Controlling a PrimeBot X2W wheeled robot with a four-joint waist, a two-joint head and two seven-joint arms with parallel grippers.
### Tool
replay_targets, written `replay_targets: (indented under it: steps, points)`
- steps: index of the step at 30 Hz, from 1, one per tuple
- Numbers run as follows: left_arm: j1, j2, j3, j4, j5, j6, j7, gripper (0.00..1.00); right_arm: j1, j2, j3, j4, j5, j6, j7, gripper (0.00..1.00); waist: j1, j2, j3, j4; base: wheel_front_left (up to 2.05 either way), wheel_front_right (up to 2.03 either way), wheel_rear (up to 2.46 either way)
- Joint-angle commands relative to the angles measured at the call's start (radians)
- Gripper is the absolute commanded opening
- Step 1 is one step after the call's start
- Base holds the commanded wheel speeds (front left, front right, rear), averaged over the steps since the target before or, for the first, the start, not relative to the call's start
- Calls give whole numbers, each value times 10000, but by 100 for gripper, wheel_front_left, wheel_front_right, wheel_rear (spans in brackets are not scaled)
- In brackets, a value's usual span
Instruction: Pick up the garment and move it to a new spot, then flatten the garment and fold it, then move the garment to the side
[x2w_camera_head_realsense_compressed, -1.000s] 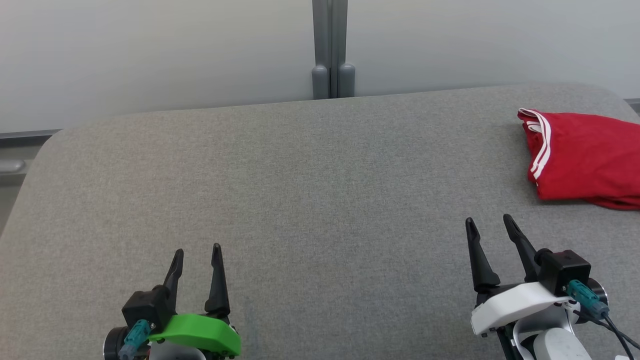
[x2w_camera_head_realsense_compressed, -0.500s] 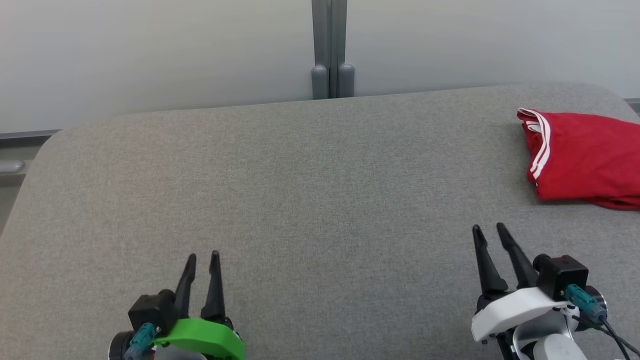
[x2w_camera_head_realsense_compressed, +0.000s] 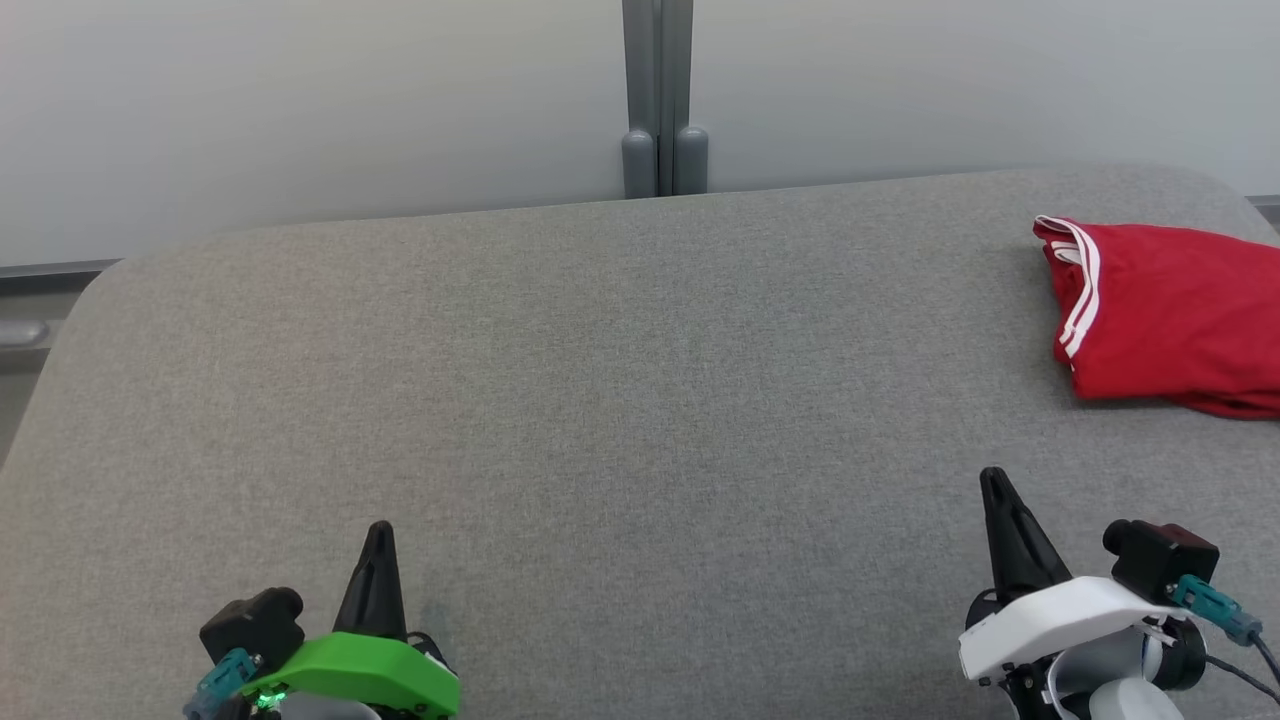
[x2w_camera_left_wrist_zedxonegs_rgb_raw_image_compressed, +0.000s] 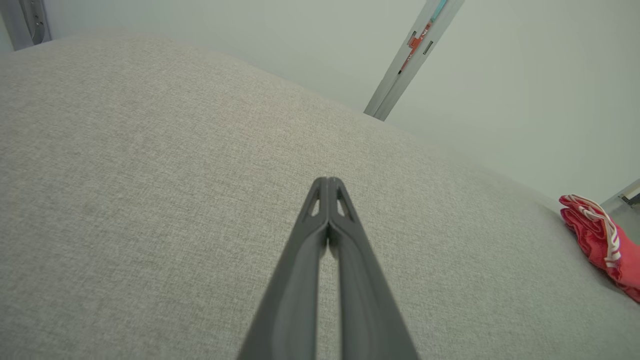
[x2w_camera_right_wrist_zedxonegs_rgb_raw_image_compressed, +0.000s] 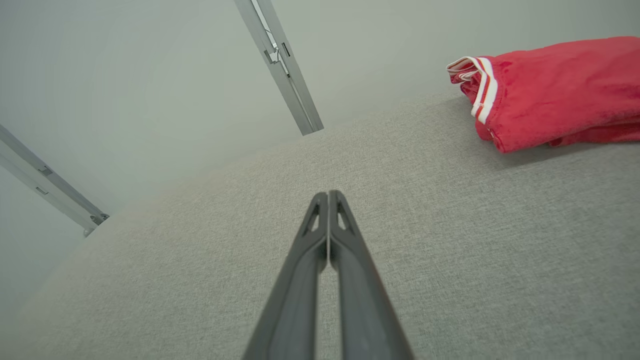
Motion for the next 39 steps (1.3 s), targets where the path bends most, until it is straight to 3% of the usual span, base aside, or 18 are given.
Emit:
replay_targets:
  steps: [1, 23, 39]
  points:
    - [-214, 10, 136, -198, -401, -86, 105, 0, -287, -73, -61, -109, 472, -2, 67, 0, 0, 0, 1, -2, 0, 0, 0]
    - [-404, 14, 930, -396, -3432, -481, 1024, 0, -539, -153, -356, 48, 4044, -4, 705, 0, 0, 0, 16, -29, 0, 0, 0]
    - [-511, 15, 1382, -515, -5131, -715, 1550, 0, -673, -172, -553, 139, 6034, -6, 1091, 0, 0, 0, 26, -48, 0, 0, 0]
